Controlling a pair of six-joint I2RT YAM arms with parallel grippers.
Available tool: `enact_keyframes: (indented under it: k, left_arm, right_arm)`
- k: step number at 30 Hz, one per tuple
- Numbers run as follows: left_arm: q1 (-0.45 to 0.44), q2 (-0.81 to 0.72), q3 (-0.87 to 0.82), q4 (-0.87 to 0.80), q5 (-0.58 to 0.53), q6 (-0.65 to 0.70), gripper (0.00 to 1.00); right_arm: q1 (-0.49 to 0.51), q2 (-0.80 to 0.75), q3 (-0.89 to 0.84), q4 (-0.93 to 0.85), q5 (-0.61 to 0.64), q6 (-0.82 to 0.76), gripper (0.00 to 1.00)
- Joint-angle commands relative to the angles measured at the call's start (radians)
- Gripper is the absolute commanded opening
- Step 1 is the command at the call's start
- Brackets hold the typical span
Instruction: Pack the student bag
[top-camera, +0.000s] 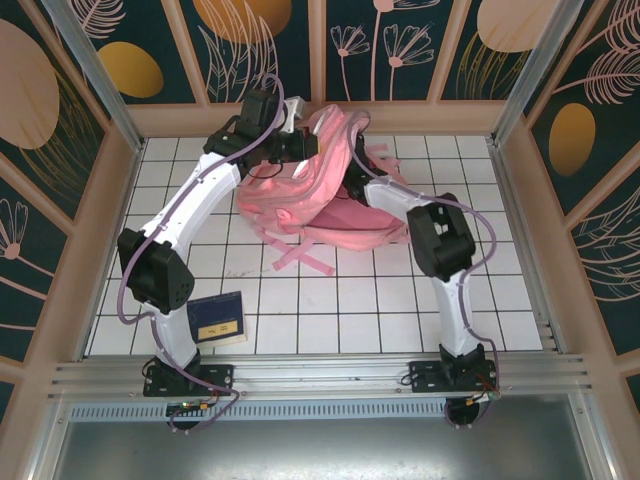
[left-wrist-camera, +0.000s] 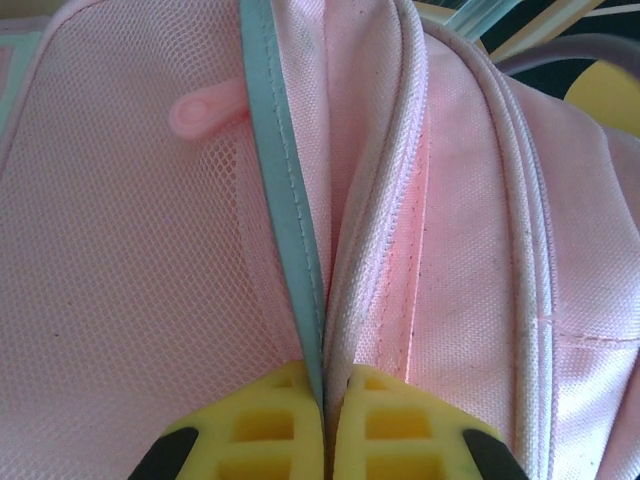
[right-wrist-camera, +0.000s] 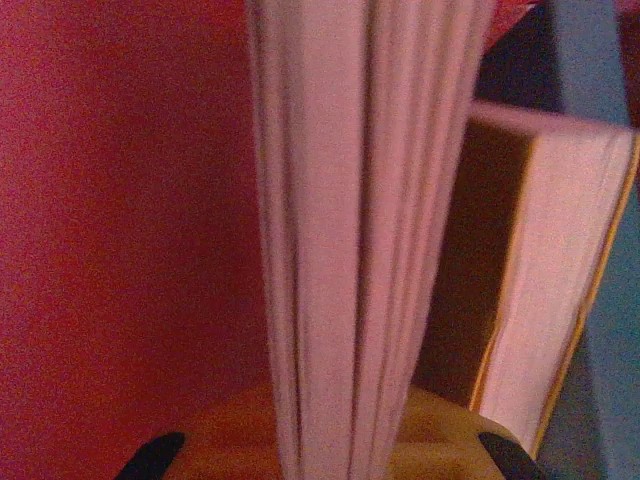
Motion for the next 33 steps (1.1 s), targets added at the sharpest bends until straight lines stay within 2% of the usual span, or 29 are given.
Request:
enact_keyframes:
  k: [1,4,8,11,13,17,20,23,26,28,30,33]
  left_arm:
    - [-0.015,0.005,0.076,0.133,0.091,-0.013,0.00]
    - [-0.007,0.020,0.090,0.133,0.101,-0.021,0.00]
    - [0.017,0.023,0.090,0.137,0.102,-0.031,0.00]
    - [0.044,0.004,0.055,0.164,0.103,-0.049,0.00]
    - [0.069,-0.017,0.019,0.195,0.107,-0.072,0.00]
    - [0.112,-0.052,-0.050,0.280,0.151,-0.126,0.00]
    - [0.127,-0.044,-0.044,0.273,0.166,-0.130,0.00]
    - [0.133,-0.044,-0.045,0.277,0.165,-0.131,0.00]
    - [0.134,-0.037,-0.050,0.272,0.167,-0.118,0.00]
    - [0.134,-0.030,-0.056,0.267,0.178,-0.115,0.00]
    - [0.134,-0.029,-0.088,0.280,0.188,-0.127,0.05]
    - [0.128,-0.031,-0.184,0.334,0.227,-0.168,0.12]
  right_arm:
    - [0.021,0.104,0.113,-0.005,0.001,0.062,0.12]
    - [0.021,0.156,0.174,0.010,-0.009,0.070,0.29]
    - [0.021,0.124,0.156,0.037,-0.024,0.011,0.41]
    - [0.012,0.035,0.065,0.059,-0.017,-0.049,0.53]
    - [0.001,-0.046,-0.047,0.153,-0.021,-0.083,0.65]
    - [-0.036,-0.177,-0.234,0.374,-0.130,-0.136,0.67]
    - [-0.076,-0.256,-0.343,0.431,-0.160,-0.140,0.68]
    - [-0.116,-0.321,-0.427,0.431,-0.187,-0.151,0.70]
    - [-0.150,-0.374,-0.480,0.328,-0.189,-0.198,0.71]
    - [-0.170,-0.432,-0.541,0.261,-0.152,-0.225,0.71]
    - [-0.184,-0.514,-0.605,0.180,-0.068,-0.265,0.70]
    - [-0.174,-0.699,-0.704,0.012,0.246,-0.313,0.67]
